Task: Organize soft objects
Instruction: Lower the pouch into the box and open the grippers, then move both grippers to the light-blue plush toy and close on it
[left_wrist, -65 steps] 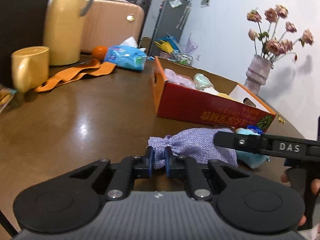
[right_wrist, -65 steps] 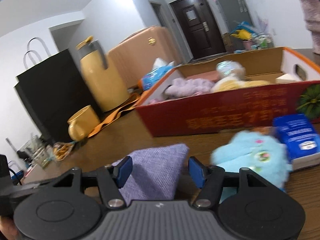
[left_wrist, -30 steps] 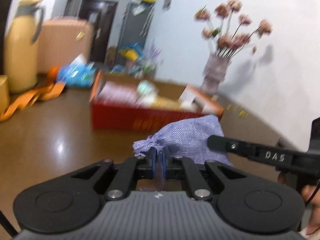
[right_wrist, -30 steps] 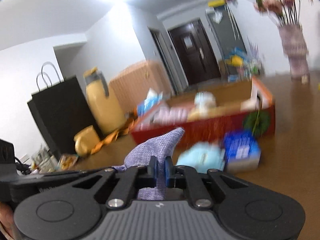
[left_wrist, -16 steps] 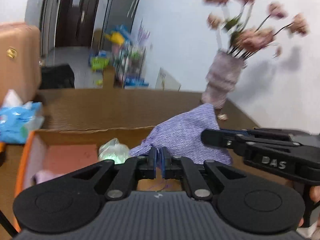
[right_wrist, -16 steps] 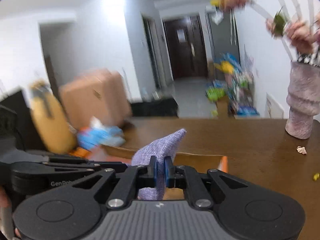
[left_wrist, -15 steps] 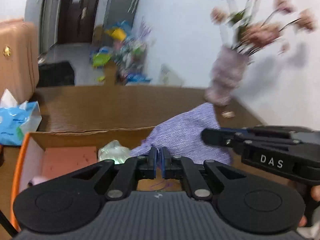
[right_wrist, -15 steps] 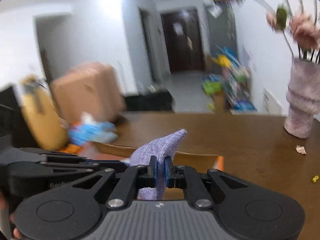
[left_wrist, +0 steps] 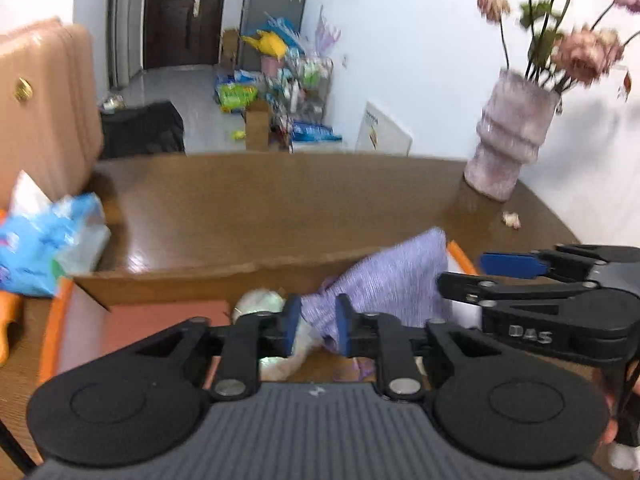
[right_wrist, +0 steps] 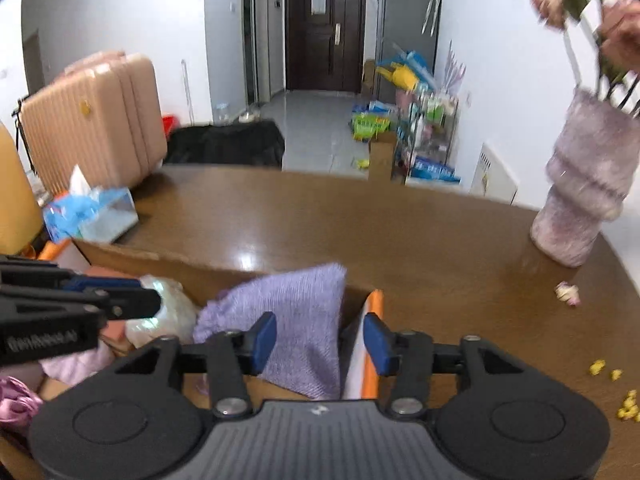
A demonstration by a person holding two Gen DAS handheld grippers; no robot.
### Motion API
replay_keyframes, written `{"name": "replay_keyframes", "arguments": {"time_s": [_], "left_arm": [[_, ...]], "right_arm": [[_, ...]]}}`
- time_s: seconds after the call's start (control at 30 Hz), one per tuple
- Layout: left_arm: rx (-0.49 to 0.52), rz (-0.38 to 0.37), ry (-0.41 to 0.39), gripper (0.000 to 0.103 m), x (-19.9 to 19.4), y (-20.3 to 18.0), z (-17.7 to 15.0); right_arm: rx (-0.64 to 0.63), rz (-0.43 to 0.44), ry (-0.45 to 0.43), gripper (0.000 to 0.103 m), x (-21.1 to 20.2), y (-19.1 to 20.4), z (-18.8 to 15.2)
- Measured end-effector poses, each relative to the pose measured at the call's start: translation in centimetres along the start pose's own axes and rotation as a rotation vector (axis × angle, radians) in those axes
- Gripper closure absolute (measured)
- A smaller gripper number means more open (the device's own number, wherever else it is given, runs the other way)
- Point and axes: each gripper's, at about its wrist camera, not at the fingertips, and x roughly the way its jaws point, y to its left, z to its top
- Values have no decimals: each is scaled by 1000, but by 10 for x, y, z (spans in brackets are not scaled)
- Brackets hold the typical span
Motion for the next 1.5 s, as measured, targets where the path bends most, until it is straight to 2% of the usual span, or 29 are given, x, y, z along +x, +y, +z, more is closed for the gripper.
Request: {"name": "replay_keyframes", "arguments": {"time_s": [0.13,0.2,0.3,0.33,0.4,0.53,0.63,0.77,0.87,0.97,1.1,1.23,1.37,1.4,1.5], "left_arm": [[18,23,-50,66,-43,0,8],[41,38,-79,61,-66,-2,3],[76,81,-147,42,-102,-8,-10],[85,89,-168,32,-114,-10,-18],[103,112,-222,20,-138,-13,-37],[174,153,-353,4,-187,-26,-95],[206,141,-413,0,-216,-32,-140],[239,158,-409,0,-238,-37,-199],[172,165,-374,0,-248,-30,-239],[83,170,-311,0,-254,-19,-265],[113,204,-285,0,-260,-18,-278],[90,164,-279,0,-257,-22,-274],[106,138,-260,0,-242,-30,-273],[102,130,-256,0,-237,-31,-273],[65,93,-246,0,-224,-27,-271]], "right_arm": [[13,9,-42,50,-39,-7,4],[12,5,-67,45,-61,-7,3],[12,3,-121,35,-96,-6,-6],[16,11,-149,33,-111,-6,-12],[18,33,-204,22,-136,-2,-27],[-26,44,-324,14,-185,13,-75],[-74,44,-402,10,-216,26,-117],[-99,75,-459,9,-245,37,-175],[-53,119,-440,8,-253,41,-218],[31,134,-387,8,-255,41,-255],[128,174,-335,9,-254,40,-291],[150,190,-340,10,-260,44,-303],[140,204,-349,19,-261,50,-304],[139,198,-346,24,-260,51,-303],[154,208,-319,30,-250,52,-300]]}}
